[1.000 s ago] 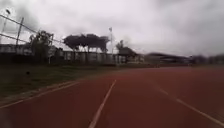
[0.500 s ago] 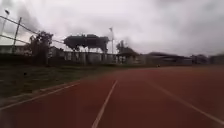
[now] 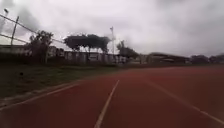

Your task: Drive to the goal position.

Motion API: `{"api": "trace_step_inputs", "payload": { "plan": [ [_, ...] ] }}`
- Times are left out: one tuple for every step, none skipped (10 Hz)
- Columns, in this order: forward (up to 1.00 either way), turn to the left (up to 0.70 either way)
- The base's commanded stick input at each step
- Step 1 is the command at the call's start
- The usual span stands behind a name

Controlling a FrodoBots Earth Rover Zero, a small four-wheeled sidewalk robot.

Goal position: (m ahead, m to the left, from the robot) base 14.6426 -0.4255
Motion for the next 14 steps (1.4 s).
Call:
{"api": "trace_step_inputs", "payload": {
  "plan": [
    [0.5,-0.47],
    [0.5,-0.45],
    [0.5,-0.39],
    [0.5,-0.32],
    [0.5,-0.25],
    [0.5,-0.17],
    [0.5,-0.1],
    [0.5,-0.03],
    [0.5,-0.04],
    [0.5,-0.11],
    [0.5,-0.21],
    [0.5,-0.39],
    [0.5,-0.37],
    [0.5,-0.1]
  ]
}}
